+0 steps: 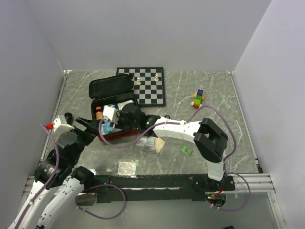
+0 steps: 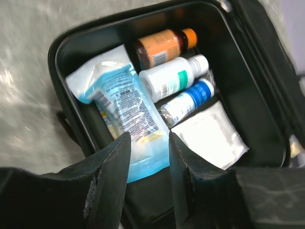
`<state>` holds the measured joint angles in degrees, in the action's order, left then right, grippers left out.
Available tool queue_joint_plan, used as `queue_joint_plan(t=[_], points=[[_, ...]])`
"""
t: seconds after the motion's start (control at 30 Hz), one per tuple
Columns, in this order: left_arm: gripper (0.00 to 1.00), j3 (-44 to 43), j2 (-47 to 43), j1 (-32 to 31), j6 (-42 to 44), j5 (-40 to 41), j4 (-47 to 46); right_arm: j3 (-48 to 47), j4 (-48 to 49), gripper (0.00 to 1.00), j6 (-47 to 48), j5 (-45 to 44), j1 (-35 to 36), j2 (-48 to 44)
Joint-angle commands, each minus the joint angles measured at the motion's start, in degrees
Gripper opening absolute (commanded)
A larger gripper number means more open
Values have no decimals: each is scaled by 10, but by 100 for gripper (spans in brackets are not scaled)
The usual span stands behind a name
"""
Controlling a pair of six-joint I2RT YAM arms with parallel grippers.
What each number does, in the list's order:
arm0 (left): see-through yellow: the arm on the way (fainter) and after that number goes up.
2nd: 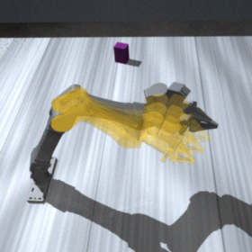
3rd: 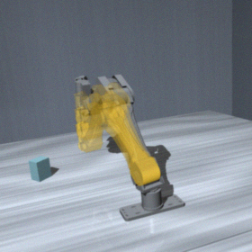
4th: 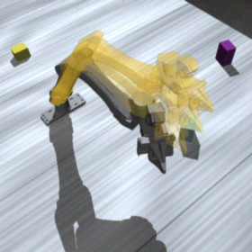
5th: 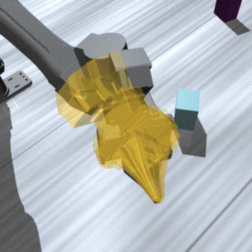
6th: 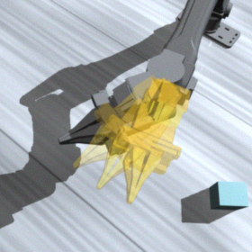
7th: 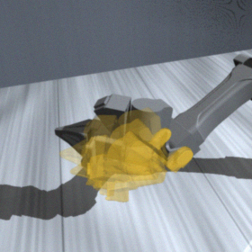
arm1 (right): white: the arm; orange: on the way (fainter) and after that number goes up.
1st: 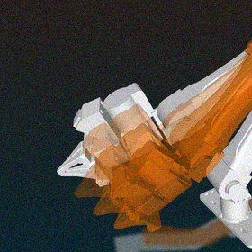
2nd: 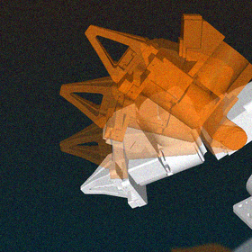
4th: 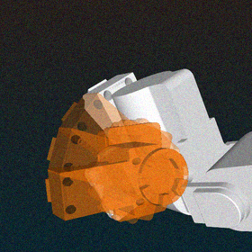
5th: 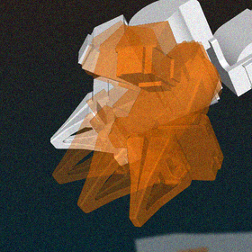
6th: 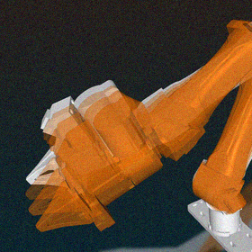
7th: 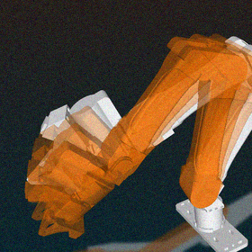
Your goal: Organize the medicine kit
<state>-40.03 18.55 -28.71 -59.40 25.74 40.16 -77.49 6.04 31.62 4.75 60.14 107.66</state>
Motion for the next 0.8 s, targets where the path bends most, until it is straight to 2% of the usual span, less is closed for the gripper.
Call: queue_joint_plan(t=[0.0,0.07,0.23,0.47,0.57,0.77], points=[[99,6,7,-2,8,-17,-23,-81,-93,44,-188,-19,-31,-30],[99,8,12,-2,7,-24,-28,-125,-145,43,-233,-5,-53,-9],[99,10,24,-2,5,-34,-38,-240,-261,28,-274,60,-90,72],[99,18,19,-1,2,-39,-38,-282,-303,5,-299,119,-90,133],[99,17,23,-2,3,-37,-38,-275,-301,0,-307,125,-84,138],[99,26,31,-2,2,-46,-46,-269,-312,0,-313,124,-69,156]])
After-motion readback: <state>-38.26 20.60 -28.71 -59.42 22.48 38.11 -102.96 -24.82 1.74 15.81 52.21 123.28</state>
